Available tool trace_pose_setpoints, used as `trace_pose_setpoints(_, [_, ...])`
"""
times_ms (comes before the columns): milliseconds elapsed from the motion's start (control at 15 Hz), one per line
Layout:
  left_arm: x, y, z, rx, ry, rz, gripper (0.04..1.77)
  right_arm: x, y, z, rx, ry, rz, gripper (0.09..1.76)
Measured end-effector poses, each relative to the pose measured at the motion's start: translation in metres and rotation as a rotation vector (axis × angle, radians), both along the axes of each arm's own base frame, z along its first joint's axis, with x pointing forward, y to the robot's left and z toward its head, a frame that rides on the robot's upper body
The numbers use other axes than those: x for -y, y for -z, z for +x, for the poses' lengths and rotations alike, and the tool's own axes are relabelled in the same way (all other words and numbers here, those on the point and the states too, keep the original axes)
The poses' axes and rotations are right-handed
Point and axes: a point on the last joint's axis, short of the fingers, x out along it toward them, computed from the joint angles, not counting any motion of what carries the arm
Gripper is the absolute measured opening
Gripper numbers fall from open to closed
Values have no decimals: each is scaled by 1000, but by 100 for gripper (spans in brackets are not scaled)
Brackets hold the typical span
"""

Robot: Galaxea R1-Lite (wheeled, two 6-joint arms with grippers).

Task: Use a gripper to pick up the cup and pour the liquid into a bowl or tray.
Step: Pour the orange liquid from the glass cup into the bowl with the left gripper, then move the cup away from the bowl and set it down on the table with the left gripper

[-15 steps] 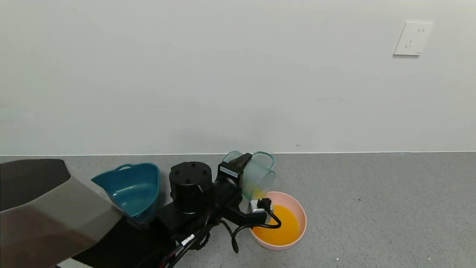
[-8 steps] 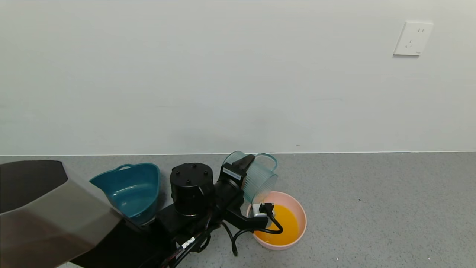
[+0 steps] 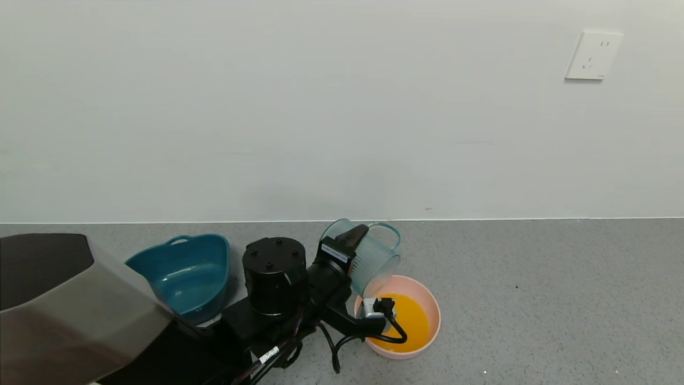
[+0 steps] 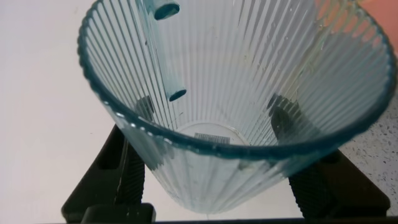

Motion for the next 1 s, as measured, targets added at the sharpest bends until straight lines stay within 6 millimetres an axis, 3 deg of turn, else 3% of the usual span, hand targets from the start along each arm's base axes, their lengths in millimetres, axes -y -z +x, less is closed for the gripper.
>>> trace_pose_setpoints(467, [-3, -6, 0, -2, -11, -34, 129, 0, 0, 0, 0, 0, 0, 171])
trace_pose_setpoints(1000, [-4, -10, 5, -190, -101, -416, 129, 0, 0, 0, 0, 0, 0, 171])
